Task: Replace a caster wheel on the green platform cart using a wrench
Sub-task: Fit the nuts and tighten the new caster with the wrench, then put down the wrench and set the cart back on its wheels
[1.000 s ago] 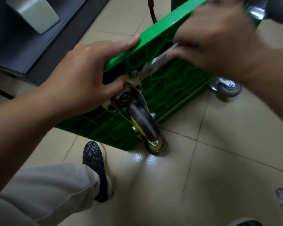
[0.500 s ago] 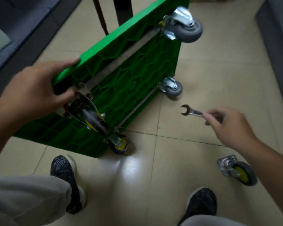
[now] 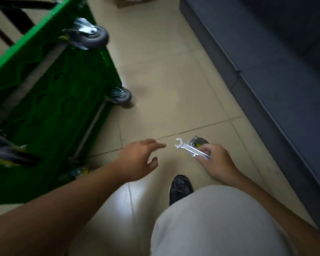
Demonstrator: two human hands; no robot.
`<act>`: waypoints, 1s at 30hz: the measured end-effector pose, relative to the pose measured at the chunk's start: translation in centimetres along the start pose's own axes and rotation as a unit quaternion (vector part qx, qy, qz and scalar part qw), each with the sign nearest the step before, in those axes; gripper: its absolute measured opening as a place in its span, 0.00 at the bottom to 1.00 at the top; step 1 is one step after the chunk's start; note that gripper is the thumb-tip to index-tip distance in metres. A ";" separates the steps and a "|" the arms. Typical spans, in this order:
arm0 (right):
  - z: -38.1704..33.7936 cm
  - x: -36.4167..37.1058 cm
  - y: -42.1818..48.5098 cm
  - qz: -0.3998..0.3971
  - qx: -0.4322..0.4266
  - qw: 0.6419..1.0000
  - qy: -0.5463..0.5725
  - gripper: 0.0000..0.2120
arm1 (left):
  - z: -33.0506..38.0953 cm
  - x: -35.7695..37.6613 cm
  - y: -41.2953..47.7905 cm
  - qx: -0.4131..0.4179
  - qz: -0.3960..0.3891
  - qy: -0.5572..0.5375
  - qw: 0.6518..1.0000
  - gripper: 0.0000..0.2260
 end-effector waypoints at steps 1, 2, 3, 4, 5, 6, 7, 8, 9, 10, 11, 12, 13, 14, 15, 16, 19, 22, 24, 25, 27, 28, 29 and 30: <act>2.1 0.0 -0.2 0.004 0.021 1.000 0.005 0.04 | 0.3 2.0 1.1 -0.004 -0.027 0.007 1.000 0.24; 4.2 0.1 -0.4 0.006 0.044 0.999 0.004 0.04 | 0.6 3.8 2.1 -0.010 -0.045 0.009 0.999 0.24; 6.2 0.4 -0.5 0.007 0.068 0.998 -0.002 0.03 | 0.9 5.3 2.8 -0.021 -0.055 0.005 0.998 0.23; 8.1 0.7 -0.4 0.009 0.089 0.996 -0.010 0.01 | 1.1 6.8 3.4 -0.034 -0.057 -0.001 0.998 0.23; 9.8 1.2 -0.2 0.010 0.108 0.994 -0.019 0.01 | 1.2 8.0 3.9 -0.047 -0.055 -0.009 0.997 0.22; 11.5 1.8 0.0 0.011 0.127 0.992 -0.023 0.01 | 1.3 9.1 4.2 -0.059 -0.054 -0.016 0.997 0.21; 12.9 2.4 0.3 0.008 0.143 0.989 -0.024 0.02 | 1.4 10.1 4.4 -0.069 -0.054 -0.021 0.996 0.21; 14.1 3.1 0.7 0.003 0.154 0.988 -0.024 0.02 | 1.4 10.7 4.4 -0.080 -0.055 -0.022 0.995 0.20; 15.0 3.8 1.1 -0.004 0.161 0.987 -0.024 0.02 | 1.4 11.2 4.4 -0.091 -0.055 -0.021 0.994 0.19; 15.8 4.4 1.5 -0.008 0.169 0.985 -0.026 0.02 | 1.2 11.5 4.4 -0.100 -0.052 -0.020 0.993 0.19; 16.4 5.0 1.9 -0.012 0.179 0.983 -0.028 0.01 | 1.0 11.6 4.5 -0.112 -0.046 -0.021 0.992 0.18; 17.0 5.8 2.4 -0.015 0.190 0.981 -0.029 0.02 | 0.5 11.8 4.4 -0.128 -0.042 -0.024 0.991 0.17; 17.3 6.2 2.6 -0.012 0.199 0.980 -0.026 0.04 | 0.4 11.7 4.4 -0.136 -0.036 -0.027 0.990 0.17; 17.7 6.7 3.0 -0.013 0.203 0.979 -0.024 0.06 | 0.1 11.7 4.4 -0.143 -0.034 -0.028 0.989 0.17; 17.8 7.3 3.6 -0.019 0.203 0.979 -0.025 0.06 | -0.3 11.7 4.3 -0.151 -0.035 -0.026 0.988 0.16; 17.9 7.7 4.3 -0.025 0.202 0.979 -0.024 0.04 | -0.7 11.7 4.3 -0.157 -0.036 -0.027 0.987 0.16; 17.7 8.8 6.0 -0.035 0.198 0.979 -0.015 0.02 | -1.9 11.9 4.1 -0.175 -0.051 -0.025 0.983 0.15; 17.1 9.7 7.0 -0.035 0.186 0.982 -0.020 0.05 | -2.3 12.2 3.8 -0.185 -0.049 -0.029 0.981 0.14; 16.6 10.2 7.4 -0.027 0.170 0.985 -0.016 0.11 | -2.4 12.4 3.6 -0.188 -0.043 -0.035 0.981 0.14; 16.4 10.4 7.6 -0.023 0.164 0.986 -0.010 0.13 | -2.5 12.6 3.6 -0.187 -0.043 -0.036 0.981 0.15; 15.9 10.6 7.9 -0.025 0.158 0.987 -0.007 0.15 | -2.6 12.8 3.5 -0.183 -0.046 -0.035 0.981 0.17; 15.7 10.7 8.0 -0.027 0.157 0.987 -0.010 0.13 | -2.6 12.8 3.3 -0.179 -0.047 -0.034 0.982 0.17; 15.5 10.8 8.0 -0.029 0.156 0.987 -0.011 0.12 | -2.6 12.7 3.2 -0.175 -0.047 -0.033 0.983 0.17; 15.2 10.8 8.0 -0.030 0.156 0.987 -0.008 0.11 | -2.6 12.5 3.0 -0.171 -0.050 -0.032 0.983 0.17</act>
Point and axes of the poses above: each hand's wrist, its own y-axis towards the middle knuckle, its own x-axis out of the palm, z = x × y, the point moved 1 cm from there along y, towards the middle knuckle, and after that the axes turned 5 degrees about x, right-handed, at the moved point
